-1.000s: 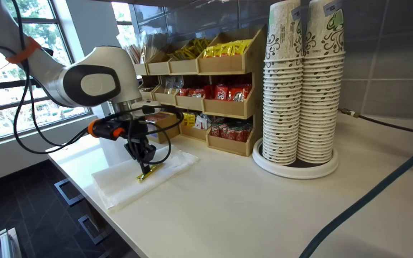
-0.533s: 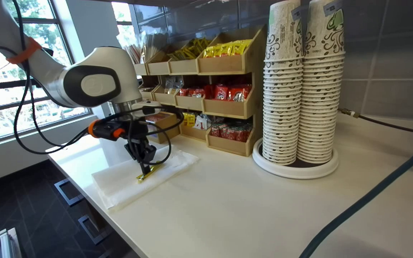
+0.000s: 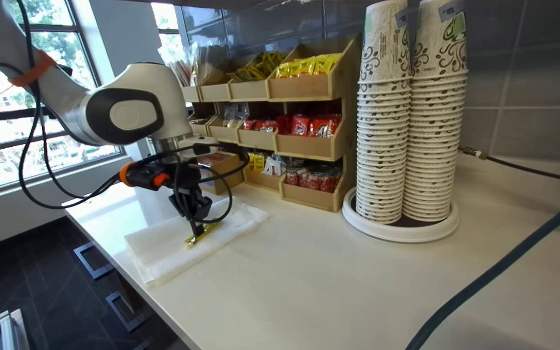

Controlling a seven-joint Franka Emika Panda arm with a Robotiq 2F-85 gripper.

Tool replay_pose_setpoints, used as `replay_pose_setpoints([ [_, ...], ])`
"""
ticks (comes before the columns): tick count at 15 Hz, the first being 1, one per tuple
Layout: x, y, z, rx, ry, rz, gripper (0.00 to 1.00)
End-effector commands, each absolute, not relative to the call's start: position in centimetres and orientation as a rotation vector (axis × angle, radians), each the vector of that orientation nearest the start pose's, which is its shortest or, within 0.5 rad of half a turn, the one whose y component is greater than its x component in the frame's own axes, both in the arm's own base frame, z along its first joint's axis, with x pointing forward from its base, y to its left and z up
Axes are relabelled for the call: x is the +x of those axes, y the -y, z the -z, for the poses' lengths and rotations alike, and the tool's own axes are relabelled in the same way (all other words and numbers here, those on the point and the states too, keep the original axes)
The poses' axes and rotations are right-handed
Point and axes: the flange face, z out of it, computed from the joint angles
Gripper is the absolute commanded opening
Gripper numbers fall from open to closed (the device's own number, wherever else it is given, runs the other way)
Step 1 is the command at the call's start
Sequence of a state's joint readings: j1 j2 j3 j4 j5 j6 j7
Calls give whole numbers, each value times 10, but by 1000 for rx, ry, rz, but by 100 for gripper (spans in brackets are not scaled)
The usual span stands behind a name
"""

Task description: Press down on the yellow sachet

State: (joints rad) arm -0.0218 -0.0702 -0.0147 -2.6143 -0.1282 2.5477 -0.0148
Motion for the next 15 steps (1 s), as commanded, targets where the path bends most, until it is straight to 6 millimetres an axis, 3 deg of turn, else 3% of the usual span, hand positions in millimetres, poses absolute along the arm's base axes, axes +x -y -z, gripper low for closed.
replay_pose_setpoints([
  [1,430,14,-285,-3220,147,28,0],
  [7,429,12,-300,-3232,153,48,0],
  [8,429,12,-302,-3232,151,49,26],
  [10,428,13,-306,-3231,146,52,32],
  [15,423,14,-316,-3234,137,30,66],
])
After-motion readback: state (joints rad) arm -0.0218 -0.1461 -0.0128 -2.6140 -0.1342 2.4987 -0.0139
